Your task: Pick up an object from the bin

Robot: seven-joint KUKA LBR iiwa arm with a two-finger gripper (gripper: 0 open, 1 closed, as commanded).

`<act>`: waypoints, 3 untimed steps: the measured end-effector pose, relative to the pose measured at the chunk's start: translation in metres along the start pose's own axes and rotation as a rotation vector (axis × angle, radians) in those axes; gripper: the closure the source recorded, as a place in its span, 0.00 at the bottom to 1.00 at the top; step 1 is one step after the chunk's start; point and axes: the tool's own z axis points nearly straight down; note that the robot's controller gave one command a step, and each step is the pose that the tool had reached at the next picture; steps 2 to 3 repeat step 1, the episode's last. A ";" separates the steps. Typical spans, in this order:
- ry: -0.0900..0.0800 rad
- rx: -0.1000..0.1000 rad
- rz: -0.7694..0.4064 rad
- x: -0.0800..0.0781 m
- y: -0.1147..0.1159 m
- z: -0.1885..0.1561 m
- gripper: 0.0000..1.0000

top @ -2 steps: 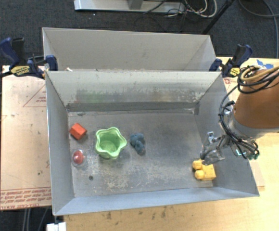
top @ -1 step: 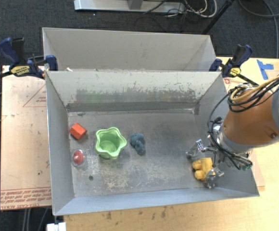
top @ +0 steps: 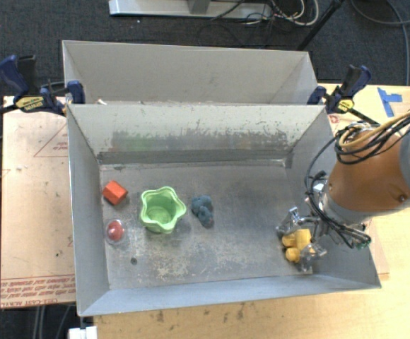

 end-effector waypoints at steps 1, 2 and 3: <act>-0.001 0.003 -0.027 -0.010 -0.025 -0.168 1.00; -0.001 0.003 -0.027 -0.010 -0.025 -0.168 1.00; -0.001 0.003 -0.027 -0.010 -0.025 -0.168 1.00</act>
Offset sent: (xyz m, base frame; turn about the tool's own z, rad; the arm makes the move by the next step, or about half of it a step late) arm 0.0147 -0.0185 0.1646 -0.0305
